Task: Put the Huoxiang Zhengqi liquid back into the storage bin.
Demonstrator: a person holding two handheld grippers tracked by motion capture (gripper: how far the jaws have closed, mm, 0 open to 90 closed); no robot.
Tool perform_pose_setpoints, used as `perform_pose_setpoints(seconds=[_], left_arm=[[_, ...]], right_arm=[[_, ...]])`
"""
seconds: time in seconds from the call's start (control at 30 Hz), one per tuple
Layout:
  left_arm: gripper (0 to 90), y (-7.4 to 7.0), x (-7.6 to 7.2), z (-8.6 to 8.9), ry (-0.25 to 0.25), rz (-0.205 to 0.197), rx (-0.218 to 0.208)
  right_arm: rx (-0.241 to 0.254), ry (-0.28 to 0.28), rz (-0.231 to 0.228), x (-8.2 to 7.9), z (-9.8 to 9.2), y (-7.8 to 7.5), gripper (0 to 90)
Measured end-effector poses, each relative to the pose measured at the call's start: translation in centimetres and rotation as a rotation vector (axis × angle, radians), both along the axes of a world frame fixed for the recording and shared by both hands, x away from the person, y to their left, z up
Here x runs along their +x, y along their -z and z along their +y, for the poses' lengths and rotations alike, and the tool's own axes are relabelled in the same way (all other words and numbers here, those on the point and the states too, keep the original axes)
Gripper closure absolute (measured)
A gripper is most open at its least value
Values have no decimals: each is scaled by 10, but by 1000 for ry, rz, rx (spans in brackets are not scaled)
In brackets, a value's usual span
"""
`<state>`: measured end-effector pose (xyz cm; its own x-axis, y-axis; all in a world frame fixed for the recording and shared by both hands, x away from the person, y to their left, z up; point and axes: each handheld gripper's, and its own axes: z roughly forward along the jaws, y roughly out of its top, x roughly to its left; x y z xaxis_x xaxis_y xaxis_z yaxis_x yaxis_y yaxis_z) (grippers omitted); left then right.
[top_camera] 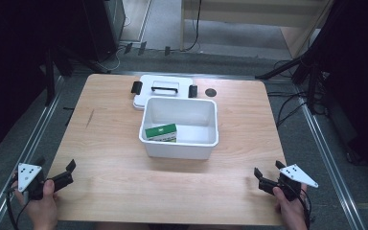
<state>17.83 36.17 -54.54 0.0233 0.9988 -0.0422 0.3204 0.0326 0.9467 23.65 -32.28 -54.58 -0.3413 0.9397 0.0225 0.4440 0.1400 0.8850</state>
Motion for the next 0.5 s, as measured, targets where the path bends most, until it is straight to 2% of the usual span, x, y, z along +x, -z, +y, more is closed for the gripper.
perform_pose_setpoints(seconds=[0.1, 0.27, 0.33, 0.5], left_arm=[[0, -4, 0, 0, 9, -33, -20], [0, 2, 3, 4, -4, -12, -75], [0, 3, 4, 4, -4, -7, -84], [0, 4, 5, 3, 0, -1, -77]], right_arm=[[-2, 3, 0, 0, 0, 0, 129], [-4, 5, 0, 0, 0, 0, 128], [-4, 5, 2, 0, 0, 0, 129], [-9, 3, 1, 1, 1, 0, 128]])
